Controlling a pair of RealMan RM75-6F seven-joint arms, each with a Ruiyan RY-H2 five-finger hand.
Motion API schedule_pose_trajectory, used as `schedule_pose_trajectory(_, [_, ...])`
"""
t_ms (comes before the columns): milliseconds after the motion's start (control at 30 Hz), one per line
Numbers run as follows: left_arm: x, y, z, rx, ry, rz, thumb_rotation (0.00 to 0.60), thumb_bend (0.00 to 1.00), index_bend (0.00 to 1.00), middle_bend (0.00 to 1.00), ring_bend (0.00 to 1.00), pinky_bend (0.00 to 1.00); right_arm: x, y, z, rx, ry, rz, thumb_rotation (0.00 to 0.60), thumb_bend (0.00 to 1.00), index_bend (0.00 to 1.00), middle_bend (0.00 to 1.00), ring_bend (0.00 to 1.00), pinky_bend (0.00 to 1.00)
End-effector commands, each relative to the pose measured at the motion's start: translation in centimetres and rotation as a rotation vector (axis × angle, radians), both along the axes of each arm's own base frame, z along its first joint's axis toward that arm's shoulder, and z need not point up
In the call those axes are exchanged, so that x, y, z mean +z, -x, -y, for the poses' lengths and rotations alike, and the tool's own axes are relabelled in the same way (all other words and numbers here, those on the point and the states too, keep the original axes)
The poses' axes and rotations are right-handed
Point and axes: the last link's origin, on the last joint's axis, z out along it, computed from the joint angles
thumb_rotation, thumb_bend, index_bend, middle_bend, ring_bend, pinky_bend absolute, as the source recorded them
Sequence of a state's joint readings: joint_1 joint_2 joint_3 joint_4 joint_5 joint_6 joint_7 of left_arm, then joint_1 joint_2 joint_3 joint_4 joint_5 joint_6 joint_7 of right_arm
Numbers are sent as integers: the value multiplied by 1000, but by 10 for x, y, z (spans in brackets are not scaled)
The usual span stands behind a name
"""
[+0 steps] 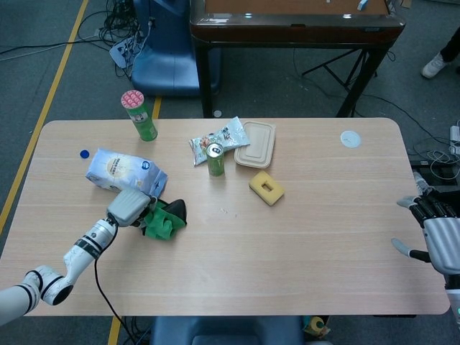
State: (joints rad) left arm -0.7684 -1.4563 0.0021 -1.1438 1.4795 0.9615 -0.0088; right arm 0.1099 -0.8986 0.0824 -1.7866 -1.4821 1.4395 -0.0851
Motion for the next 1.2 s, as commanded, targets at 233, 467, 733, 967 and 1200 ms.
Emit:
schedule_pose_trajectory(233, [-1,11,-3,79,-23,-67,600,182,99,174,250,613,1,1,-2,-2,4,1,600,224,279,269,188,246])
schedule_pose_trajectory(467, [11,9,2,135,-50,-32,600,182,0,0,0,286,3,1,-2,0,9,0,600,225,279,269,188,246])
schedule_pose_trajectory(733, [34,15,14,164,-121,33,600,181,0,0,0,249,1,4,1,-9,0,2,600,224,279,269,188,246])
schedule_pose_trajectory(967, [61,33,27,231,-222,82,600,182,0,0,0,249,-2,8,5,-15,-12,4,600,224,280,269,188,246])
schedule_pose_trajectory(1200, [90,55,46,305,-357,141,600,182,0,0,0,249,-8,8,12,3,-32,4,600,224,287,274,188,246])
